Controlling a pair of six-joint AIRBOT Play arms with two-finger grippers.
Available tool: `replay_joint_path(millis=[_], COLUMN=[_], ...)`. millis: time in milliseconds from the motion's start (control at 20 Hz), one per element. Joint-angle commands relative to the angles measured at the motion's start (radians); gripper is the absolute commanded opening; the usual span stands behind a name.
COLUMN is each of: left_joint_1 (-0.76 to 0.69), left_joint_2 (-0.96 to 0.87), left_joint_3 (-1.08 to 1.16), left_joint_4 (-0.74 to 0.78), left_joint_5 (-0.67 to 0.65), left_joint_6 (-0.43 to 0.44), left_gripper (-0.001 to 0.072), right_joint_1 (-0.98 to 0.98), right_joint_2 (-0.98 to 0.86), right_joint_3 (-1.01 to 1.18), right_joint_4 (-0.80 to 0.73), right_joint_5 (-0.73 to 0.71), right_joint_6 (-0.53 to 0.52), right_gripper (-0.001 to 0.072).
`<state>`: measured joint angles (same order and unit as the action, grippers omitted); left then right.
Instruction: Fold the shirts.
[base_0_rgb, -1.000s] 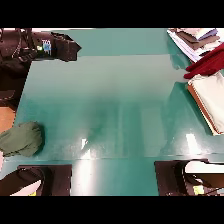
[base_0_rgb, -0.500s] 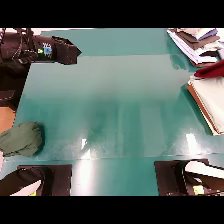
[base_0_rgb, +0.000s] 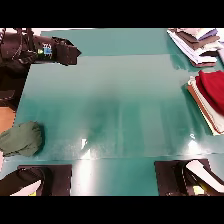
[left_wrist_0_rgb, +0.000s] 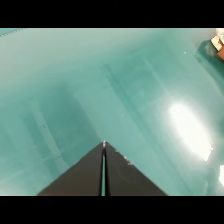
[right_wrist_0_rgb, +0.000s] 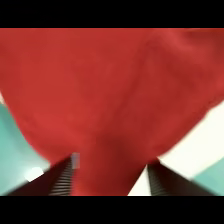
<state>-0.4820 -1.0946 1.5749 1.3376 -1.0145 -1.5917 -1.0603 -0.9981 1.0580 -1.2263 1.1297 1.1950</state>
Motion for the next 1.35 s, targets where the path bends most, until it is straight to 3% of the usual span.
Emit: replay_joint_path(millis=[0,100,250,400,600,650,800,850,1050,1300], left_joint_1=[0.000,0.000,0.000,0.000,0.000,0.000,0.000,0.000,0.000,0.000], left_joint_2=[0.001,0.001,0.001,0.001,0.001,0.001,0.001,0.001,0.001,0.001], left_joint_3=[0.001,0.001,0.001,0.001,0.001,0.001,0.001,0.001,0.001,0.001], left_joint_4=[0.000,0.000,0.000,0.000,0.000,0.000,0.000,0.000,0.000,0.000], left_joint_5=[-0.001,0.002,0.013,0.023,0.043,0.051,0.065,0.065,0.064,0.064], left_joint_6=[0.008,0.022,0.021,0.021,0.021,0.021,0.021,0.021,0.021,0.021], left_gripper=[0.0037,0.0037,0.0037,0.0037,0.0037,0.0037,0.0037,0.0038,0.0037,0.0037], right_joint_1=[-0.116,-0.145,-0.083,0.156,0.587,0.688,0.922,0.978,1.099,1.104], right_joint_2=[0.052,0.064,0.069,0.069,0.068,0.067,0.066,0.066,0.066,0.066], right_joint_3=[-0.060,-0.001,0.092,0.141,0.151,0.151,0.151,0.151,0.151,0.151], right_joint_4=[-0.056,-0.039,0.206,0.372,0.348,0.323,0.264,0.248,0.205,0.206], right_joint_5=[-0.008,0.000,-0.010,-0.012,-0.018,-0.038,-0.113,-0.132,-0.159,-0.159], right_joint_6=[-0.002,0.024,0.029,0.029,0.029,0.029,0.027,0.027,0.027,0.028], right_gripper=[0.0579,0.0579,0.0578,0.0577,0.0573,0.0547,0.0123,0.0016,0.0015,0.0015])
